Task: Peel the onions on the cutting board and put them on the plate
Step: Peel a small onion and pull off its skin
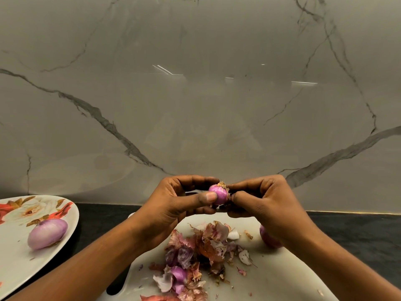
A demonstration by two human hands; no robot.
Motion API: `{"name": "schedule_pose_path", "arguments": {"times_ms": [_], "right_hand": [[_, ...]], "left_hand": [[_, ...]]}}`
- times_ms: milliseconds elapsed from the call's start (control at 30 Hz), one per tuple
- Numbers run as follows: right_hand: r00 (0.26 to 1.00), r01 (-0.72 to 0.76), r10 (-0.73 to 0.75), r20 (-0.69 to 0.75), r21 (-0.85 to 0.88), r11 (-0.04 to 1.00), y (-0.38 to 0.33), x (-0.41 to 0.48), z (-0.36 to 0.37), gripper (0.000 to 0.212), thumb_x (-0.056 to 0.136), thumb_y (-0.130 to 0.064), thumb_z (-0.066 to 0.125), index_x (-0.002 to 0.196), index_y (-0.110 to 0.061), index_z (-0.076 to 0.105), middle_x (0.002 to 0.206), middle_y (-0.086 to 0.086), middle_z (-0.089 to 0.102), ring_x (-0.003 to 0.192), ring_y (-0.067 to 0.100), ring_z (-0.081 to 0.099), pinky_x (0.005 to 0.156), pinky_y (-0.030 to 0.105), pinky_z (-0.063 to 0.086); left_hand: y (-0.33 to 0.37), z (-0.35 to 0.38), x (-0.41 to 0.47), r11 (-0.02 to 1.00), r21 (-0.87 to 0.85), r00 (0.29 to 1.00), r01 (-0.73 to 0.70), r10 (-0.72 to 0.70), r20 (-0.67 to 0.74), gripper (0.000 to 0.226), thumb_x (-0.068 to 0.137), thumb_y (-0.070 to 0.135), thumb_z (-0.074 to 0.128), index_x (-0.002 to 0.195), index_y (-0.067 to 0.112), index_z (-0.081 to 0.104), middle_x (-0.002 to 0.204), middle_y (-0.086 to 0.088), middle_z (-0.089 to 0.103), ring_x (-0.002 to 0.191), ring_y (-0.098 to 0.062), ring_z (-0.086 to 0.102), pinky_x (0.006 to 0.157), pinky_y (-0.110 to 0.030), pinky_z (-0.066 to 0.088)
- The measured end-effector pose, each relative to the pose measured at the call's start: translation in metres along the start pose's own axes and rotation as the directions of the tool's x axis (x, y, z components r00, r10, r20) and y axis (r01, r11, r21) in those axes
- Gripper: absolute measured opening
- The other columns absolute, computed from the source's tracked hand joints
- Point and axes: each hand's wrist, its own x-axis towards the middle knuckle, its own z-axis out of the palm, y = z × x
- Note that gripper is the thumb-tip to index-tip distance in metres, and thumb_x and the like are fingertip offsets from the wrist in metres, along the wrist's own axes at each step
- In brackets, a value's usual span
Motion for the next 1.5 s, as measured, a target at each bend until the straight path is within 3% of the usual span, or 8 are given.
{"name": "schedule_pose_path", "arguments": {"times_ms": [200,333,467,700,1067,1200,1367,1500], "right_hand": [[0.999,-0.038,0.038,0.002,0.031,0.999,-0.0019,0.0,0.0014,0.02,0.097,0.002,0.064,0.103,-0.009,0.08,0.088,0.01,0.082,0.083,0.024,0.08,0.069,0.028,0.065],[0.998,-0.038,0.042,-0.045,0.098,0.995,-0.0037,0.0015,-0.001,0.009,0.093,-0.005,0.071,0.097,-0.004,0.079,0.085,0.015,0.08,0.081,0.03,0.08,0.068,0.032,0.066],[1.0,0.007,-0.007,-0.013,0.008,1.0,-0.0014,0.0,-0.0009,0.021,0.08,-0.017,0.082,0.097,-0.006,0.081,0.085,0.011,0.081,0.08,0.025,0.08,0.069,0.033,0.067],[1.0,0.019,-0.02,-0.022,-0.055,0.998,0.0022,0.0018,-0.0013,0.009,0.087,-0.01,0.079,0.095,-0.009,0.081,0.084,0.007,0.081,0.08,0.023,0.08,0.072,0.034,0.066],[0.995,-0.019,0.013,-0.095,-0.066,0.998,0.0021,0.0037,-0.0022,0.002,0.089,-0.007,0.077,0.089,-0.008,0.079,0.079,0.009,0.08,0.074,0.023,0.08,0.068,0.031,0.066],[0.993,-0.032,0.025,-0.118,-0.059,0.998,0.0016,0.004,-0.0038,0.003,0.088,-0.004,0.079,0.087,-0.007,0.079,0.078,0.01,0.08,0.073,0.023,0.08,0.066,0.029,0.065],[0.995,-0.047,0.05,-0.081,0.037,0.998,-0.0015,0.0024,-0.0036,0.009,0.088,0.002,0.076,0.094,-0.004,0.079,0.083,0.013,0.08,0.077,0.028,0.08,0.067,0.032,0.066],[0.999,-0.041,0.042,-0.034,0.047,0.998,-0.003,0.0008,-0.0015,0.014,0.086,-0.01,0.08,0.099,-0.005,0.08,0.087,0.012,0.081,0.081,0.027,0.08,0.071,0.036,0.067]], "left_hand": [[-0.0016,-0.0012,0.0012,1.0,-0.002,1.0,-0.002,0.001,-0.01,0.035,0.077,0.007,0.08,0.112,0.008,0.08,0.12,-0.015,0.077,0.11,-0.037,0.074,0.085,-0.039,0.066],[-0.0021,-0.0017,0.0023,1.0,-0.03,0.999,0.005,-0.007,-0.049,0.043,0.076,0.006,0.08,0.118,0.005,0.076,0.119,-0.015,0.077,0.107,-0.036,0.076,0.08,-0.034,0.066],[-0.0036,-0.0032,0.0032,1.0,-0.005,0.996,-0.014,0.014,-0.093,0.047,0.071,0.008,0.084,0.117,0.007,0.076,0.12,-0.013,0.077,0.105,-0.036,0.076,0.079,-0.034,0.065],[-0.0042,-0.0025,0.0037,1.0,0.011,0.994,-0.015,0.016,-0.105,0.048,0.07,0.008,0.084,0.117,0.008,0.076,0.12,-0.012,0.077,0.105,-0.036,0.076,0.081,-0.035,0.065],[-0.0024,-0.0029,0.0023,0.996,-0.088,1.0,0.003,-0.005,-0.026,0.033,0.087,0.009,0.08,0.119,0.006,0.076,0.122,-0.022,0.074,0.105,-0.039,0.074,0.087,-0.039,0.066],[-0.0029,-0.0037,0.0029,0.992,-0.128,1.0,0.012,-0.01,0.019,0.038,0.083,0.013,0.077,0.12,0.006,0.076,0.125,-0.023,0.073,0.107,-0.039,0.074,0.091,-0.042,0.064],[-0.0035,-0.0051,0.003,0.997,-0.081,1.0,0.009,-0.011,-0.019,0.038,0.084,0.007,0.081,0.121,0.008,0.076,0.125,-0.019,0.074,0.101,-0.032,0.076,0.084,-0.035,0.065],[-0.0034,-0.0028,0.0023,1.0,-0.018,0.998,0.01,-0.012,-0.067,0.038,0.076,0.005,0.081,0.114,0.012,0.079,0.121,-0.014,0.076,0.097,-0.028,0.076,0.08,-0.033,0.064]]}}
